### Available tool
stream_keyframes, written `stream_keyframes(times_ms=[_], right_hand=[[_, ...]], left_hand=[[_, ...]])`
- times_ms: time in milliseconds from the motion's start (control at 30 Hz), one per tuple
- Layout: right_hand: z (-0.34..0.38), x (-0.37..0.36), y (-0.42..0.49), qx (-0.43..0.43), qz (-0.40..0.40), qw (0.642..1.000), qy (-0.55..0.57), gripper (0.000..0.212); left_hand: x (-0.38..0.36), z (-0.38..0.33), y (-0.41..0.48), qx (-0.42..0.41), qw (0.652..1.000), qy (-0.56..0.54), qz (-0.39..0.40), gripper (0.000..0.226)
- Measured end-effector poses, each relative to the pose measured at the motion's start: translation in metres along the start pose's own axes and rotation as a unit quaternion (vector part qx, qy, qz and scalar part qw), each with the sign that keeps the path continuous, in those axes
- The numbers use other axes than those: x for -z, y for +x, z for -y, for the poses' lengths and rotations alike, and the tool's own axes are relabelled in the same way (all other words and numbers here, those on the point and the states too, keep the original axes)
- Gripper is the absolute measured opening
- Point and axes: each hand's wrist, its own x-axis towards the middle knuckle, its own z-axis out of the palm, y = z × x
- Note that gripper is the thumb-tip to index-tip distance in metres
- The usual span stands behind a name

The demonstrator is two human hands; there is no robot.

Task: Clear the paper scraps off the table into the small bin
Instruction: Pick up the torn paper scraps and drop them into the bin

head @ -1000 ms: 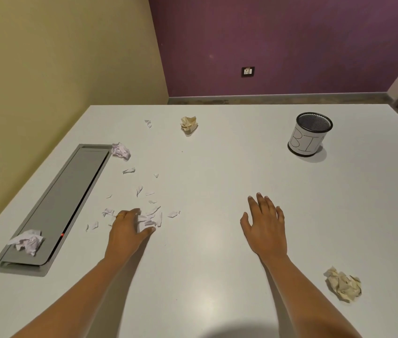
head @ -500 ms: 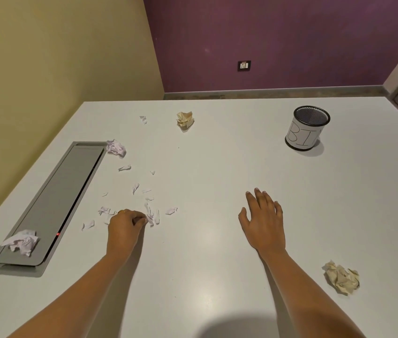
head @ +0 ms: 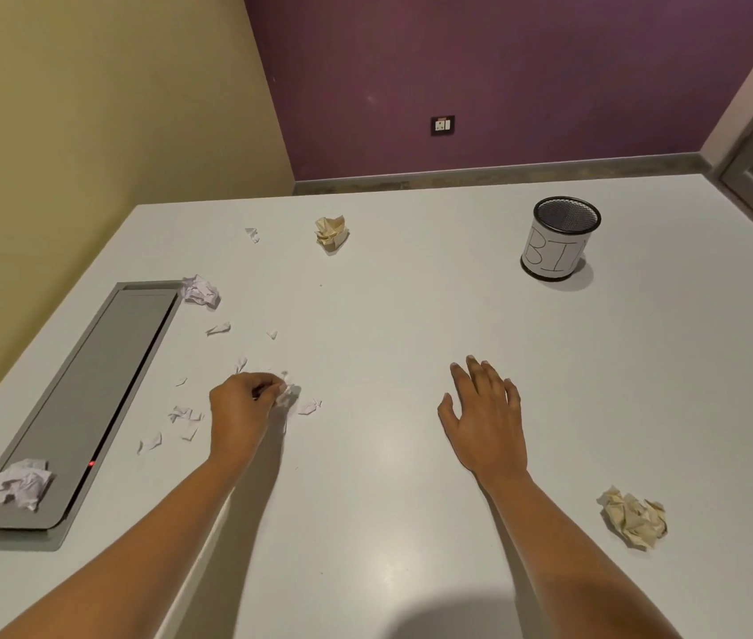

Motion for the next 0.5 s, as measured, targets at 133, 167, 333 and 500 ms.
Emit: stream_keyframes(times_ms=[133, 167, 333, 500], right_hand=[[0.001, 0.000, 0.000, 0.001, -0.005, 1.000, 0.005, 0.046], [0.001, 0.000, 0.000, 0.000, 0.000, 1.000, 0.005, 0.046], [0.001, 0.001, 0.000, -0.002, 0.006, 1.000, 0.006, 0.047], [0.004, 0.004, 0.001, -0.006, -0.017, 1.000, -0.003, 0.044]], left_hand=[[-0.024, -0.041, 0.011, -0.046, 0.998, -0.031, 0.035, 0.009], [-0.032, -0.053, 0.014, -0.056, 0.997, -0.039, 0.045, 0.009], [-0.079, -0.123, 0.028, -0.152, 0.982, -0.054, 0.101, 0.010], [-0.123, -0.201, 0.055, -0.209, 0.966, -0.090, 0.119, 0.011]])
